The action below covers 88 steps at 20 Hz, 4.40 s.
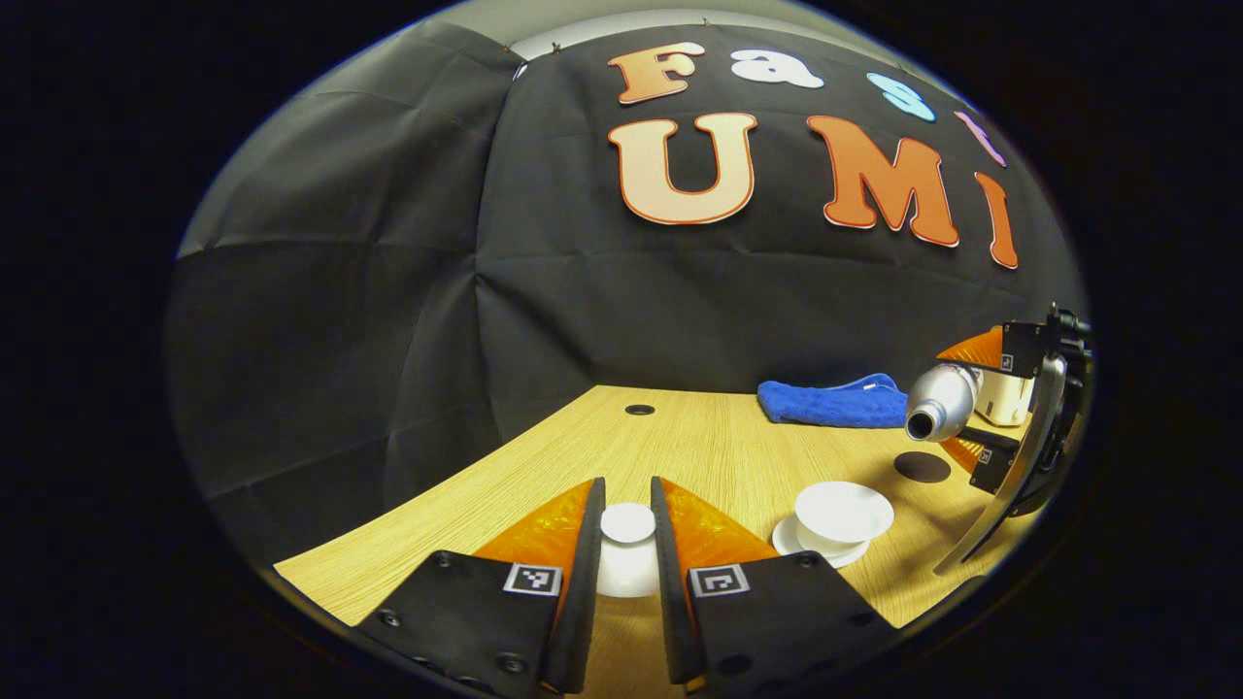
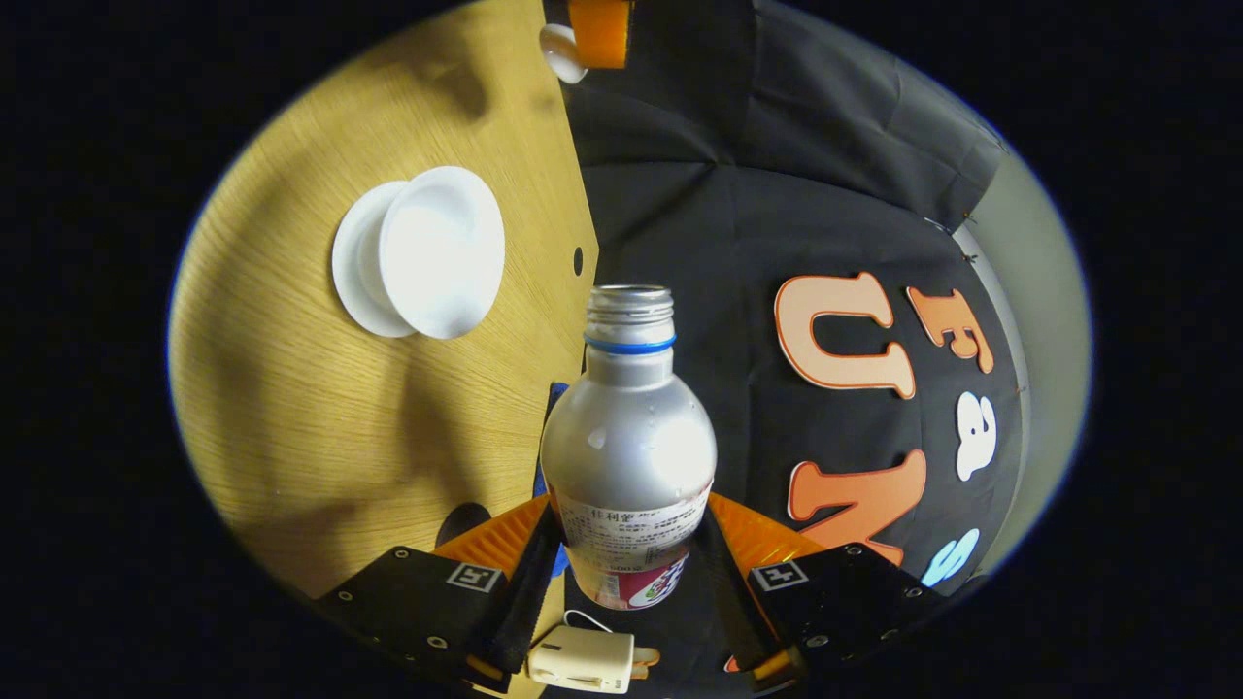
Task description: Open the teacup lid with one hand, grasp the water bottle and pour water into the teacup with the other hand; after pouring, place the water bottle on the coaster and then close the teacup lid.
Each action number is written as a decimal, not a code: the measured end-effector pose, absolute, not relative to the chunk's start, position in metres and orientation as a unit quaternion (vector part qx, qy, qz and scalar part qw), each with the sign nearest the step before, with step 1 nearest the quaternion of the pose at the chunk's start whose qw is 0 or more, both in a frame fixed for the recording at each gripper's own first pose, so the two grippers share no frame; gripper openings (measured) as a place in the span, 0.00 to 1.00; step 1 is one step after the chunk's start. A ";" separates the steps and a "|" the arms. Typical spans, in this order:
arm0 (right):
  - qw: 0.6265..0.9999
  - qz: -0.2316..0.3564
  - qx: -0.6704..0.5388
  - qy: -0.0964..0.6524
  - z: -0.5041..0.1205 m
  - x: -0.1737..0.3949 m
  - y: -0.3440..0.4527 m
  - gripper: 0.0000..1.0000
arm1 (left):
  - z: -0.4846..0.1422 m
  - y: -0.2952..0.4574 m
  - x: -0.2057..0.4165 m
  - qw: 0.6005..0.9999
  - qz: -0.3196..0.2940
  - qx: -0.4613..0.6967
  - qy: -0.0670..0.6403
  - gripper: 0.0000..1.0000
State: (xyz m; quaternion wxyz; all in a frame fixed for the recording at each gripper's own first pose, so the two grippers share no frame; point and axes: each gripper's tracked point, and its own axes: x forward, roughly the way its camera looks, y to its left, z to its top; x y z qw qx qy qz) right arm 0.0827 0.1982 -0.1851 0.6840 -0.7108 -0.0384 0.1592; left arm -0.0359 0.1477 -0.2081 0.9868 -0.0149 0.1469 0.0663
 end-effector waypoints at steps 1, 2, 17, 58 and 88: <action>0.677 0.157 -0.718 -0.043 -0.184 0.084 0.198 0.78 | -0.208 0.149 -0.037 0.987 0.066 -0.016 0.148 0.34; 0.671 0.155 -0.724 -0.046 -0.183 0.084 0.198 0.78 | -0.208 0.148 -0.038 0.987 0.066 -0.016 0.148 0.34; 0.614 0.115 -0.773 -0.114 -0.165 0.088 0.203 0.78 | -0.217 0.152 -0.037 0.985 0.069 -0.026 0.154 0.34; 0.522 0.127 -0.820 -0.195 -0.156 0.085 0.220 0.78 | -0.210 0.143 -0.038 0.986 0.063 -0.018 0.152 0.34; 0.617 0.182 -0.752 -0.143 -0.171 0.097 0.209 0.79 | -0.188 0.123 -0.033 0.990 0.041 -0.014 0.133 0.34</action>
